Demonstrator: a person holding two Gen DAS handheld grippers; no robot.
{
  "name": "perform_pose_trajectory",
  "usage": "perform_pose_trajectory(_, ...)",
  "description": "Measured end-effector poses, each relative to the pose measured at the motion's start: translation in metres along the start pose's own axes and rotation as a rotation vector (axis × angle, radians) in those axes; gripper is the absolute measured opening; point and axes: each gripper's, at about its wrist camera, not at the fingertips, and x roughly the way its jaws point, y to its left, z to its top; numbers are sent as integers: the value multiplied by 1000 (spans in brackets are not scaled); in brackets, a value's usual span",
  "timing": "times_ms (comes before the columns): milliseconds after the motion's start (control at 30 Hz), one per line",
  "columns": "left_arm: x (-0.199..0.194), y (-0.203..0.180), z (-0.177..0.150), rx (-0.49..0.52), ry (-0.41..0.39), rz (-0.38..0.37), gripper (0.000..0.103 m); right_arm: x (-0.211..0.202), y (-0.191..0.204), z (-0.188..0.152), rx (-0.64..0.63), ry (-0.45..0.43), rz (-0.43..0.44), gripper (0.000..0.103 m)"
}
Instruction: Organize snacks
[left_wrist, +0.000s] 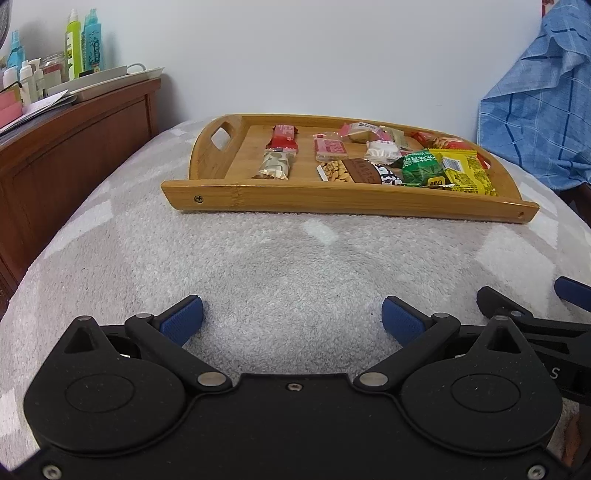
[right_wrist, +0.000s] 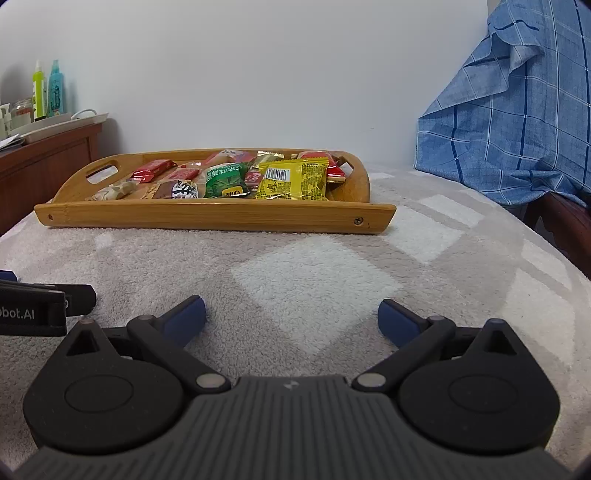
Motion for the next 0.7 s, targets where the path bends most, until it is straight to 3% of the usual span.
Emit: perform_pose_trajectory(700, 0, -2, 1, -2, 13, 15, 103, 0, 0, 0, 0, 0, 0, 103)
